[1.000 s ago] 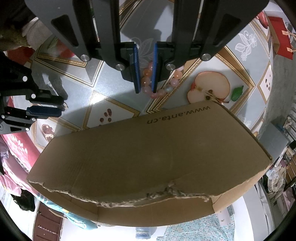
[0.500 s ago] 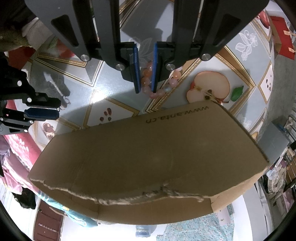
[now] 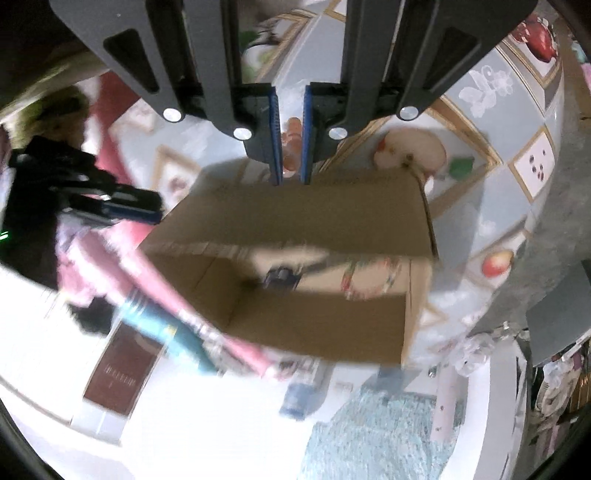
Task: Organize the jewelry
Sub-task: 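Grasp the gold butterfly charm with the right gripper while the left gripper carries the bracelet to the box, then open both grippers over the box to drop the bracelet and butterfly charm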
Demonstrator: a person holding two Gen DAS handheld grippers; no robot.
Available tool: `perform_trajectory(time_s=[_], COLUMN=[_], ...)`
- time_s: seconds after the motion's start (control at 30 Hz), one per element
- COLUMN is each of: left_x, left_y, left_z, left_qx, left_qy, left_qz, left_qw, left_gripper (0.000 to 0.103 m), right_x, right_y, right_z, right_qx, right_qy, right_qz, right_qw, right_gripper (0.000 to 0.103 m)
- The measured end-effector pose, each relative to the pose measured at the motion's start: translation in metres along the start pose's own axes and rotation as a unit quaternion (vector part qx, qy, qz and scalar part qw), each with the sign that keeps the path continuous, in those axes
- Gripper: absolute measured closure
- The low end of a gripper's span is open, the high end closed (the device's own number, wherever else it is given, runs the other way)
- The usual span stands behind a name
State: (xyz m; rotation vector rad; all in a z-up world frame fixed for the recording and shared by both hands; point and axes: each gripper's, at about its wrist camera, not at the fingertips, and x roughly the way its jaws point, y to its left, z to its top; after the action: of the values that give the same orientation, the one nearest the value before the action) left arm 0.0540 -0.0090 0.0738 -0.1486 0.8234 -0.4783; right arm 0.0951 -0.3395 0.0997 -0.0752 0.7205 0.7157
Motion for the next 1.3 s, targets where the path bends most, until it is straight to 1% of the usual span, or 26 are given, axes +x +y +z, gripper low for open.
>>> perform_trajectory(time_s=[0.07, 0.2, 0.23, 0.3, 0.37, 0.43, 0.5, 0.53, 0.57, 0.6, 0.63, 0.73, 0.77, 0.8, 0.83, 0.9, 0.97, 1.07, 1.1, 1.17, 1.2, 1.27, 1.3], left_x=[-0.018, -0.033, -0.035, -0.036, -0.029, -0.015, 0.011, 0.020, 0.035, 0.047, 0.062, 0.091, 0.102, 0.108, 0.109, 0.111, 0.108, 0.094, 0.089, 0.071, 0.060, 0.043, 0.036], left_y=[-0.002, -0.011, -0.013, -0.019, -0.019, -0.014, -0.010, -0.007, -0.003, 0.001, 0.004, 0.015, 0.018, 0.019, 0.016, 0.012, 0.012, 0.013, 0.012, 0.012, 0.011, 0.011, 0.012], left_z=[0.016, 0.051, 0.060, 0.073, 0.089, 0.100, 0.110, 0.112, 0.113, 0.113, 0.113, 0.105, 0.101, 0.098, 0.095, 0.093, 0.094, 0.098, 0.099, 0.104, 0.106, 0.110, 0.111], left_qx=[-0.004, 0.001, 0.006, 0.022, 0.040, 0.049, 0.065, 0.068, 0.072, 0.076, 0.081, 0.090, 0.092, 0.097, 0.105, 0.111, 0.103, 0.092, 0.089, 0.082, 0.079, 0.076, 0.073], left_qy=[-0.021, -0.044, -0.052, -0.066, -0.071, -0.060, -0.032, -0.022, -0.004, 0.009, 0.027, 0.066, 0.087, 0.095, 0.094, 0.097, 0.094, 0.074, 0.066, 0.038, 0.020, -0.012, -0.027], left_qz=[-0.026, -0.061, -0.064, -0.056, -0.043, -0.024, 0.009, 0.017, 0.025, 0.032, 0.044, 0.062, 0.072, 0.075, 0.074, 0.071, 0.066, 0.069, 0.070, 0.074, 0.084, 0.109, 0.125], left_qw=[0.9994, 0.9972, 0.9966, 0.9960, 0.9958, 0.9967, 0.9973, 0.9973, 0.9971, 0.9966, 0.9954, 0.9919, 0.9893, 0.9879, 0.9872, 0.9865, 0.9881, 0.9906, 0.9913, 0.9932, 0.9931, 0.9910, 0.9891], left_gripper=[0.094, 0.094, 0.094, 0.094, 0.094, 0.094, 0.094, 0.094, 0.094, 0.094, 0.094, 0.093, 0.093, 0.093, 0.093, 0.092, 0.086, 0.082, 0.081, 0.069, 0.064, 0.045, 0.040], right_x=[-0.006, -0.011, -0.008, -0.004, 0.009, 0.026, 0.048, 0.055, 0.065, 0.075, 0.080, 0.096, 0.101, 0.105, 0.104, 0.101, 0.094, 0.081, 0.072, 0.058, 0.052, 0.030, 0.019], right_y=[-0.005, -0.016, -0.015, -0.025, -0.035, -0.044, -0.054, -0.058, -0.062, -0.065, -0.066, -0.073, -0.075, -0.076, -0.076, -0.078, -0.080, -0.086, -0.088, -0.094, -0.096, -0.104, -0.108], right_z=[0.014, 0.044, 0.051, 0.064, 0.074, 0.081, 0.084, 0.084, 0.084, 0.083, 0.080, 0.074, 0.071, 0.070, 0.068, 0.068, 0.068, 0.072, 0.073, 0.078, 0.079, 0.078, 0.075], right_qx=[0.001, 0.001, 0.002, 0.006, 0.006, 0.009, 0.024, 0.029, 0.033, 0.034, 0.035, 0.042, 0.044, 0.044, 0.044, 0.046, 0.054, 0.068, 0.075, 0.084, 0.088, 0.107, 0.122], right_qy=[-0.018, -0.052, -0.055, -0.055, -0.040, -0.008, 0.032, 0.048, 0.065, 0.084, 0.094, 0.132, 0.144, 0.152, 0.154, 0.152, 0.143, 0.123, 0.109, 0.083, 0.072, 0.037, 0.022], right_qz=[0.009, 0.022, 0.022, 0.027, 0.022, 0.014, 0.013, 0.012, 0.009, 0.007, 0.006, 0.002, -0.001, -0.001, -0.001, 0.004, 0.008, 0.010, 0.008, -0.003, -0.011, -0.037, -0.049], right_qw=[1.000, 0.998, 0.998, 0.998, 0.999, 1.000, 0.999, 0.998, 0.997, 0.996, 0.995, 0.990, 0.989, 0.987, 0.987, 0.987, 0.988, 0.990, 0.991, 0.993, 0.993, 0.993, 0.991], right_gripper=[0.089, 0.089, 0.089, 0.089, 0.089, 0.089, 0.089, 0.089, 0.089, 0.089, 0.089, 0.089, 0.089, 0.089, 0.088, 0.085, 0.083, 0.083, 0.083, 0.079, 0.078, 0.069, 0.065])
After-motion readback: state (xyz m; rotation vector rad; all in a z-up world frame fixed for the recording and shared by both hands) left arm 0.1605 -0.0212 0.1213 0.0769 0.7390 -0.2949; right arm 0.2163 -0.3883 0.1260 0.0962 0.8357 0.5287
